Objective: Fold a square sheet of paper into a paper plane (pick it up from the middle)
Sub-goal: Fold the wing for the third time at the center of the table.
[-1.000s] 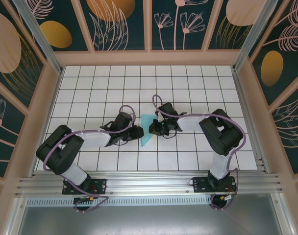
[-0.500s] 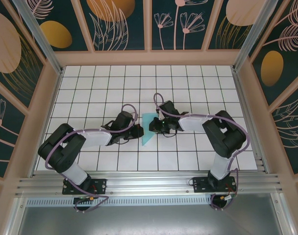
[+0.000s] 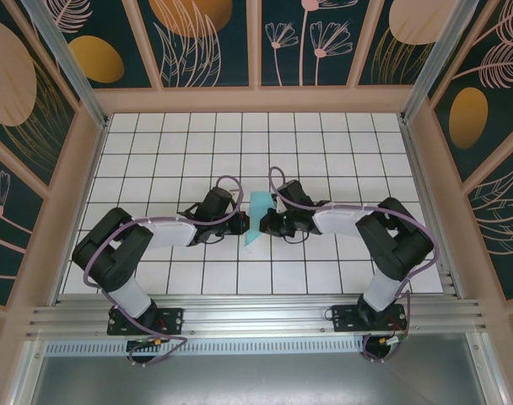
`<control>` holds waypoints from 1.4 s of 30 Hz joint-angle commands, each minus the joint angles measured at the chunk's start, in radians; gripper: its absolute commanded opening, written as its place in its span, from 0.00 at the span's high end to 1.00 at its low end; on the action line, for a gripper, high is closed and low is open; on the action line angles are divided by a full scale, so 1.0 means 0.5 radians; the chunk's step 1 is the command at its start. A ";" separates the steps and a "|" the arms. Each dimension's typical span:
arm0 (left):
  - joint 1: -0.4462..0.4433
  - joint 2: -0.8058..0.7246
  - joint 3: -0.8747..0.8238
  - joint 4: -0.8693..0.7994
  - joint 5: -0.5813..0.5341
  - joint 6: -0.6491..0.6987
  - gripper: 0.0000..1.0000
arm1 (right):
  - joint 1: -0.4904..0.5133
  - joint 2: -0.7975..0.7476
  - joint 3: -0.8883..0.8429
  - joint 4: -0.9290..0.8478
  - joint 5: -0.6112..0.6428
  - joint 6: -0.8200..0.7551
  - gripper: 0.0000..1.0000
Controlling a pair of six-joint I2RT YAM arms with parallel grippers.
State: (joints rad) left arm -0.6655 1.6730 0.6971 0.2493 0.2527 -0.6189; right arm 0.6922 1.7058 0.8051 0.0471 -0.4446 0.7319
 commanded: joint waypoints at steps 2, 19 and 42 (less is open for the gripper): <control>0.018 0.052 0.032 -0.037 -0.038 0.076 0.93 | 0.045 -0.009 0.002 0.176 -0.089 0.079 0.92; 0.018 0.143 0.086 -0.074 -0.090 0.145 0.91 | 0.069 0.260 0.065 0.093 -0.024 0.061 0.92; 0.018 0.225 0.111 -0.102 -0.141 0.194 0.92 | 0.161 0.182 -0.004 0.476 -0.180 0.208 0.93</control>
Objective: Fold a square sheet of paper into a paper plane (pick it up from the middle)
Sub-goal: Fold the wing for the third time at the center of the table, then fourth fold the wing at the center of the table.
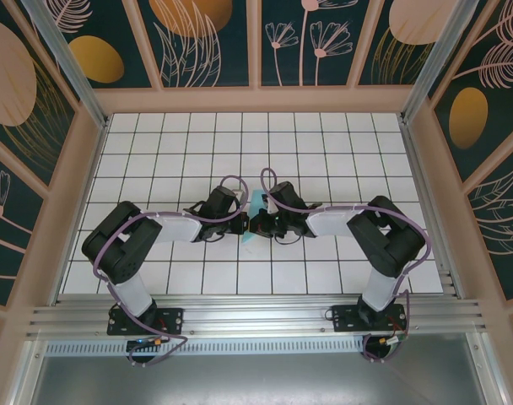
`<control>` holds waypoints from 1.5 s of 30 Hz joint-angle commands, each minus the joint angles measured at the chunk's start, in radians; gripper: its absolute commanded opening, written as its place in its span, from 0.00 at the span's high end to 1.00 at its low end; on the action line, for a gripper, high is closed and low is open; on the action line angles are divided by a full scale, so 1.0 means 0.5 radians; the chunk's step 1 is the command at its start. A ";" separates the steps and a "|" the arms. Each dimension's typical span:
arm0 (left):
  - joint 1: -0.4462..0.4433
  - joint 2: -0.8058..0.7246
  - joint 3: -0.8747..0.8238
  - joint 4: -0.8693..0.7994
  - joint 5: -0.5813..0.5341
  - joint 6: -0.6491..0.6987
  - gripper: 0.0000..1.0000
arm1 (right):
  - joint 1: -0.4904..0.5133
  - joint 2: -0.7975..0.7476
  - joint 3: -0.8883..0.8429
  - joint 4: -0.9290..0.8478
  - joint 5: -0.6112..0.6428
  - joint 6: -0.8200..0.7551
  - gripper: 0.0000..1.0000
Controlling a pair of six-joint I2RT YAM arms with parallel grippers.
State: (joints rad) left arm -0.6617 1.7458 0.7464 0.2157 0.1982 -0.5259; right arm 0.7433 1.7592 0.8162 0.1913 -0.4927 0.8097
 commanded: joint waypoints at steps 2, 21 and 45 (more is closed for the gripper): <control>0.012 0.093 0.014 -0.034 -0.025 -0.009 0.93 | 0.063 0.086 -0.027 0.196 -0.082 0.062 0.93; 0.032 0.138 -0.097 0.317 0.293 -0.461 0.92 | 0.057 -0.428 -0.546 0.495 0.230 0.398 0.96; 0.030 0.165 -0.051 0.266 0.275 -0.403 0.92 | 0.158 -0.012 -0.301 0.661 0.205 0.488 0.96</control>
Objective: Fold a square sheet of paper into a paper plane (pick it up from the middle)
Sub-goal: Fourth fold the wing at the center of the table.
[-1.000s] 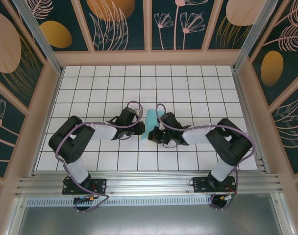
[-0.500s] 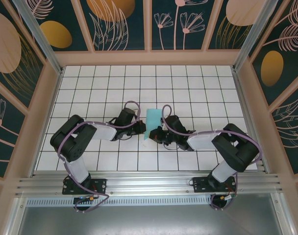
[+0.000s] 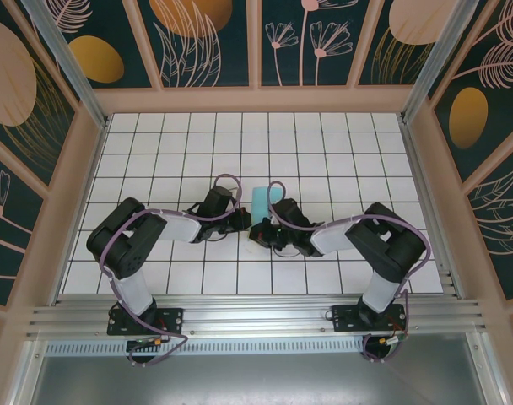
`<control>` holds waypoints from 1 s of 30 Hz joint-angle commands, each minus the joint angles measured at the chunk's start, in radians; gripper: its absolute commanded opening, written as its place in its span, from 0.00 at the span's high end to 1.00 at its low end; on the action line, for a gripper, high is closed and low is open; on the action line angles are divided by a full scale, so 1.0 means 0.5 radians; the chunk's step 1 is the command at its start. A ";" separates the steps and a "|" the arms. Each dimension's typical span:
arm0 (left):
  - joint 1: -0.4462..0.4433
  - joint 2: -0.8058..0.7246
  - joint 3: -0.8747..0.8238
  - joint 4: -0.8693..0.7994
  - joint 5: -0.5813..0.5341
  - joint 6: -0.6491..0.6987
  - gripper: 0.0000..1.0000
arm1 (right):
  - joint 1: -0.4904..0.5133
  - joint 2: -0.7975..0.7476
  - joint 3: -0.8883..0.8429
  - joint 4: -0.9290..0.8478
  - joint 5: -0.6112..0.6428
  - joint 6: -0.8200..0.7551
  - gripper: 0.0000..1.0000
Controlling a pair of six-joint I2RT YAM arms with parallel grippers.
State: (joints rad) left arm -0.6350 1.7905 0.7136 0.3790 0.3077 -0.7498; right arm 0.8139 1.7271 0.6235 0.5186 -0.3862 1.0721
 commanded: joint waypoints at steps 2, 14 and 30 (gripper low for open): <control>-0.022 0.085 0.021 -0.064 0.058 0.048 0.92 | 0.017 0.088 0.120 -0.060 0.001 -0.056 0.96; -0.022 0.097 0.036 -0.070 0.050 0.051 0.92 | 0.032 0.190 0.235 -0.344 0.063 -0.142 0.96; -0.022 0.091 0.040 -0.088 0.053 0.063 0.92 | 0.017 0.139 0.242 -0.315 -0.030 -0.128 0.96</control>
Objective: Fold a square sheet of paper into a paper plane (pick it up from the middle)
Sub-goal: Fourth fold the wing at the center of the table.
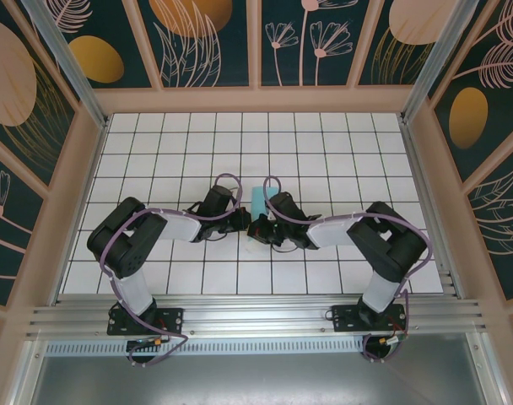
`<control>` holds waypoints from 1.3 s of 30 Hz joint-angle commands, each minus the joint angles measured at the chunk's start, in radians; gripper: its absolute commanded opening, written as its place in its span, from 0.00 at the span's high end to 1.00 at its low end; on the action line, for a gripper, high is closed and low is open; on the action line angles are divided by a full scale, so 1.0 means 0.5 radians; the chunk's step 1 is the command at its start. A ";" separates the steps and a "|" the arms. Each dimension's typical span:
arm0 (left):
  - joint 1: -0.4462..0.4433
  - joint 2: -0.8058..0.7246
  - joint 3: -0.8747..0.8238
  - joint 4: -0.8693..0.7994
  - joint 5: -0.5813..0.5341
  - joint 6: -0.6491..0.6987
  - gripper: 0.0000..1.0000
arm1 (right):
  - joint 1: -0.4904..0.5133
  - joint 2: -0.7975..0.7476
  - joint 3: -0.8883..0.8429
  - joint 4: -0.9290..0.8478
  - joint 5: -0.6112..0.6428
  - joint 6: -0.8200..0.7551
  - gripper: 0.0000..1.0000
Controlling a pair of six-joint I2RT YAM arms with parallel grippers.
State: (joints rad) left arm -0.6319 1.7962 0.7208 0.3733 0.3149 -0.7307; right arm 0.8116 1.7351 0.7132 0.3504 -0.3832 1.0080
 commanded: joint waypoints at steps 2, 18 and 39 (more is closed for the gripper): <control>-0.029 0.080 0.028 -0.075 0.039 0.026 0.92 | 0.022 0.175 0.087 -0.055 -0.011 -0.022 0.96; -0.028 0.086 0.034 -0.105 0.038 0.053 0.92 | -0.263 -0.137 0.089 -0.171 -0.030 -0.215 0.95; -0.028 0.124 0.073 -0.151 0.051 0.080 0.92 | -0.315 -0.062 0.179 -0.305 0.004 -0.262 0.95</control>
State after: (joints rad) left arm -0.6308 1.8095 0.7494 0.3431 0.3290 -0.7109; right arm 0.6506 1.7668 0.7761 0.2234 -0.3874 0.9016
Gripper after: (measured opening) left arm 0.086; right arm 0.060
